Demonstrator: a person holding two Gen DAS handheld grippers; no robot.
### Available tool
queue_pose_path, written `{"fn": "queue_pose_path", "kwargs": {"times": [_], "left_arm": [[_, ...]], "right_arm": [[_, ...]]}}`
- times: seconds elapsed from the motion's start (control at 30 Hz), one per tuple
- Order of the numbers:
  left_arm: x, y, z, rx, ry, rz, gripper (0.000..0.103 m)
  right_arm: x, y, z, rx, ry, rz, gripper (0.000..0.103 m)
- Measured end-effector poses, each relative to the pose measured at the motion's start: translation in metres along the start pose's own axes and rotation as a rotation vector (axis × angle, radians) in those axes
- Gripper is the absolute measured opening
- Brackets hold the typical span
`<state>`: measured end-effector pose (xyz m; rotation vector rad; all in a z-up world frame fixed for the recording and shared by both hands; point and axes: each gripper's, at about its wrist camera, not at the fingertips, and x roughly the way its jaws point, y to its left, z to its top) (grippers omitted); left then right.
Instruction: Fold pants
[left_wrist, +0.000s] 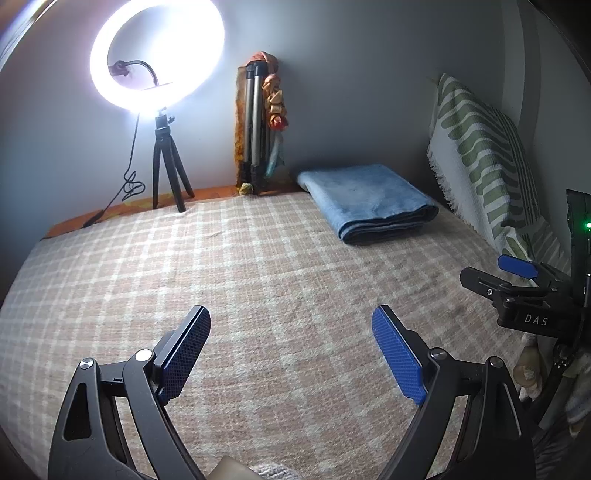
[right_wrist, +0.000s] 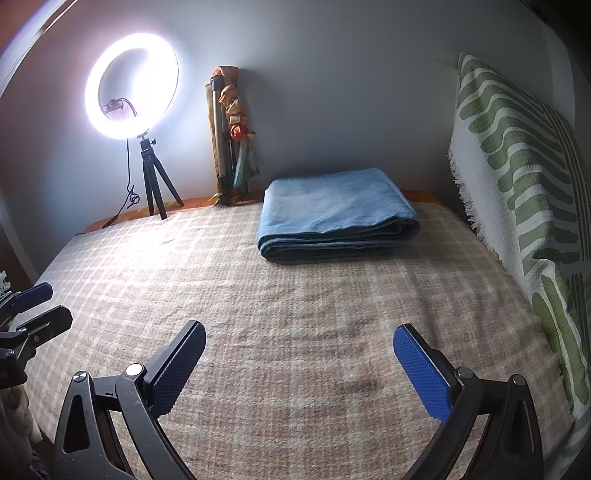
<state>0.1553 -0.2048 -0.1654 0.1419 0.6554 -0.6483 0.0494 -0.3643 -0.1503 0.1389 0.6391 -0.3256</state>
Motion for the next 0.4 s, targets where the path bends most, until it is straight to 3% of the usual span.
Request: {"fn": "queue_pose_path", "kwargs": {"times": [0.4], "left_arm": [[-0.0076, -0.0038, 0.0013, 0.015, -0.042, -0.004, 0.089]], "right_arm": [[0.0022, 0.0024, 0.0012, -0.007, 0.001, 0.004, 0.103]]}}
